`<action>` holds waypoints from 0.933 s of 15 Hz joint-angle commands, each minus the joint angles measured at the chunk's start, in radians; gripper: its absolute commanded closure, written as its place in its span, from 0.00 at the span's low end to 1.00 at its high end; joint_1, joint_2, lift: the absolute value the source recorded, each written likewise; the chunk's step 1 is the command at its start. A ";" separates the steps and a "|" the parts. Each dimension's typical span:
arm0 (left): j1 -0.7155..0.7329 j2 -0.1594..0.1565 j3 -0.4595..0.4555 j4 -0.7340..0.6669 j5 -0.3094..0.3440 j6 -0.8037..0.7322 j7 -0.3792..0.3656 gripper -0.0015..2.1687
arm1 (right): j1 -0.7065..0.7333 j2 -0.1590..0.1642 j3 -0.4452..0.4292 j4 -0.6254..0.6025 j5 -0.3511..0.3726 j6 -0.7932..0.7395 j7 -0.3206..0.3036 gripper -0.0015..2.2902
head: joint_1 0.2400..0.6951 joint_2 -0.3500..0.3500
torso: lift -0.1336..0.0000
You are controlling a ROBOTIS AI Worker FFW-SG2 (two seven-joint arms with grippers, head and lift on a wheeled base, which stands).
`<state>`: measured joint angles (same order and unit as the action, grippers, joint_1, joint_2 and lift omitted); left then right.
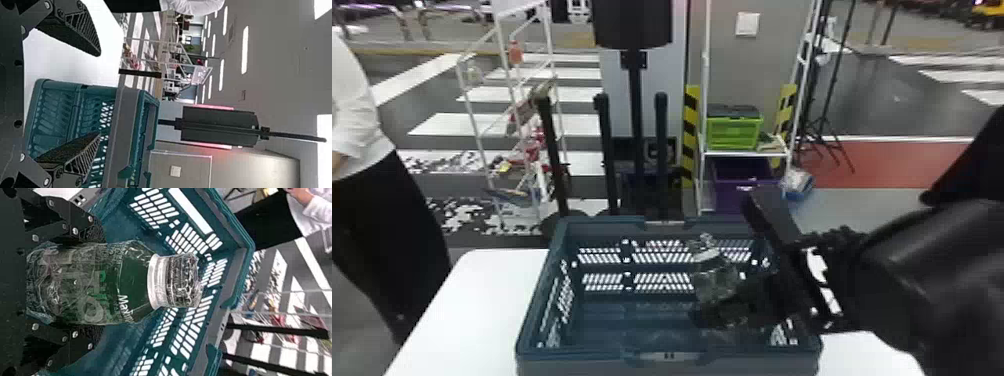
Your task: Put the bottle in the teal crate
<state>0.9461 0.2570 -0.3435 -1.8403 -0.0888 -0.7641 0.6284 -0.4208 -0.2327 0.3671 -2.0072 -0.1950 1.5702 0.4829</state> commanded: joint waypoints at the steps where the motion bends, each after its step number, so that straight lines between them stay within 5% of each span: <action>1: -0.003 -0.015 0.000 0.006 -0.009 -0.010 0.001 0.09 | -0.105 0.018 0.067 0.148 0.003 -0.003 0.046 0.82 | 0.57 0.50 | 1.00; 3: -0.009 -0.024 0.000 0.006 -0.017 -0.013 0.011 0.09 | -0.165 0.046 0.118 0.278 0.002 -0.061 0.079 0.82 | 0.57 0.50 | 1.00; 10: -0.040 -0.088 0.015 0.095 -0.019 -0.132 0.010 0.09 | -0.331 0.234 0.191 0.785 0.034 -0.365 0.109 0.82 | 0.57 0.50 | 1.00; 14: -0.059 -0.096 0.015 0.121 -0.014 -0.136 0.010 0.09 | -0.383 0.234 0.187 0.950 0.101 -0.472 0.108 0.82 | 0.57 0.50 | 1.00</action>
<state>0.8926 0.1628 -0.3283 -1.7261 -0.1043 -0.8993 0.6382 -0.7837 -0.0025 0.5560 -1.1217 -0.1100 1.1360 0.5908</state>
